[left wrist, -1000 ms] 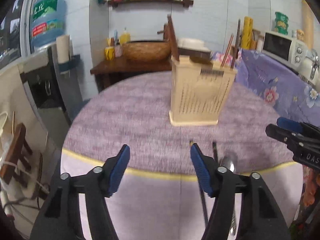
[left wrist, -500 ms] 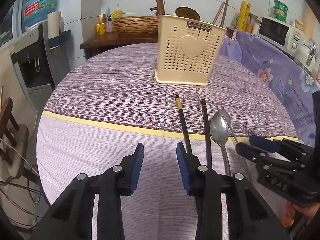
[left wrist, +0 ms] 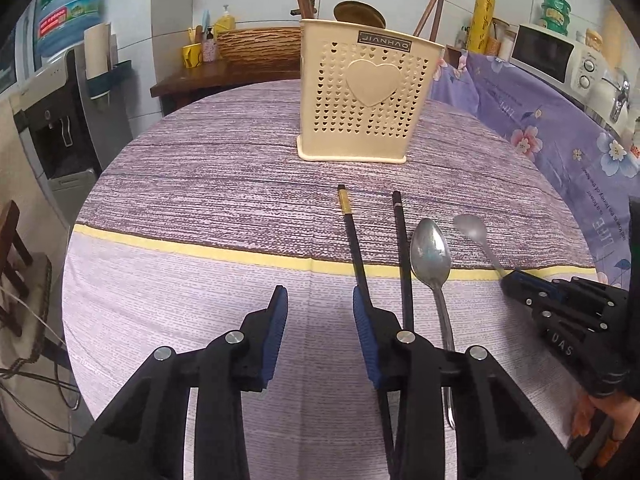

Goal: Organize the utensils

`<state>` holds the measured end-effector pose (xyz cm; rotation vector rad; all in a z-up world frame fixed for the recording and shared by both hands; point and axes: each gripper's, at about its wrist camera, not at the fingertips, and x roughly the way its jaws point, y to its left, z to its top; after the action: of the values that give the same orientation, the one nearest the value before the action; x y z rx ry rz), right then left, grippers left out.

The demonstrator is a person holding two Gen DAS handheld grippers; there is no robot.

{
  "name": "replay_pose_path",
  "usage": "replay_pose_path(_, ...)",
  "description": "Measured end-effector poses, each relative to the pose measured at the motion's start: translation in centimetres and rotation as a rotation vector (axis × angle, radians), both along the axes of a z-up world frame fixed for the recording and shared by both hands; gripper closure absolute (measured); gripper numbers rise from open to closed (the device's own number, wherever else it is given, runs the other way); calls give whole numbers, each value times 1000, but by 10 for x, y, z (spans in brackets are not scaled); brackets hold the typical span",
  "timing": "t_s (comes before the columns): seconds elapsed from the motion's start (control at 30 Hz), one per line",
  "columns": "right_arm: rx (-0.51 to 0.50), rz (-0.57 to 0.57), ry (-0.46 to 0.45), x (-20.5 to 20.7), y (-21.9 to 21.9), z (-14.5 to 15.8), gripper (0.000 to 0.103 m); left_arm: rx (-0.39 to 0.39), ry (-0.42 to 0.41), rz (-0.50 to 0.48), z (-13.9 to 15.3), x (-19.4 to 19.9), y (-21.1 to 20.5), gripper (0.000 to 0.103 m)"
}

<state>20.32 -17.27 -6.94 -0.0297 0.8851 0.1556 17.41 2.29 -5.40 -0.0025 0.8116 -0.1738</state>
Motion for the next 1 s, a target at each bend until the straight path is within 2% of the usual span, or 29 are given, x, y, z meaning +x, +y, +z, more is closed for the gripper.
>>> replay_pose_path(0.1, 24, 24, 9, 2, -3, 0, 90, 0, 12, -17, -1, 9, -7, 68)
replay_pose_path(0.23, 51, 33, 2, 7, -4, 6, 58, 12, 23, -31, -1, 23, -15, 69)
replay_pose_path(0.53, 49, 51, 55, 43, 1, 5, 58, 23, 103, -38, -14, 60, -20, 68)
replay_pose_path(0.83, 16, 46, 69, 63, 9, 2, 60, 70, 114, -47, -17, 82, -35, 69)
replay_pose_path(0.87, 8, 47, 69, 66, 11, 2, 61, 86, 112, -47, -17, 85, -38, 71)
replay_pose_path(1.0, -7, 55, 71, 76, 14, 2, 66, 131, 111, -35, -16, 95, -44, 87)
